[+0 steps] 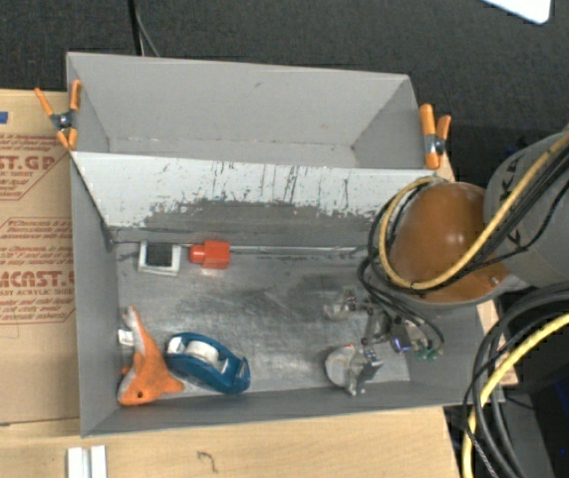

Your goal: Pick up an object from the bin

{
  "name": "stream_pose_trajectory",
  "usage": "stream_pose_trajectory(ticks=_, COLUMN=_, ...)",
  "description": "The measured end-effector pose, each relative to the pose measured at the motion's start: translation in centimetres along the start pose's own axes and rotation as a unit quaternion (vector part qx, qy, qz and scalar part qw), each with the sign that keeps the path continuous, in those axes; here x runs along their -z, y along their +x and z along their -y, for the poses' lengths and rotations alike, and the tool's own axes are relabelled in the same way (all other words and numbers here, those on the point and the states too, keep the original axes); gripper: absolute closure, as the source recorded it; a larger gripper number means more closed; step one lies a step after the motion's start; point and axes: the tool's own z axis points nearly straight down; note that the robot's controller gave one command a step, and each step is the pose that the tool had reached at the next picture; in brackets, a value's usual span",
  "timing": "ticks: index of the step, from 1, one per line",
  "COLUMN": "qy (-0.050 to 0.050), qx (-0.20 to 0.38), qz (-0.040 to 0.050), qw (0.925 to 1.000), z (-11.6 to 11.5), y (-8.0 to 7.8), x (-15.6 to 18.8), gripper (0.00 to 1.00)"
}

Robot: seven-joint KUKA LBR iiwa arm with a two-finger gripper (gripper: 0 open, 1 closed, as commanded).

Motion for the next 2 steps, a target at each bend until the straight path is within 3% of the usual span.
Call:
stream_pose_trajectory(ticks=1, qy=0.0, qx=0.08, qz=0.0005, qw=0.9968, z=0.5, y=-6.7, x=-1.9, gripper=0.0)
stream_pose_trajectory(ticks=2, qy=0.006, qx=-0.043, qz=0.0073, qw=0.999, z=0.0, y=-8.6, x=-2.1, gripper=1.0)
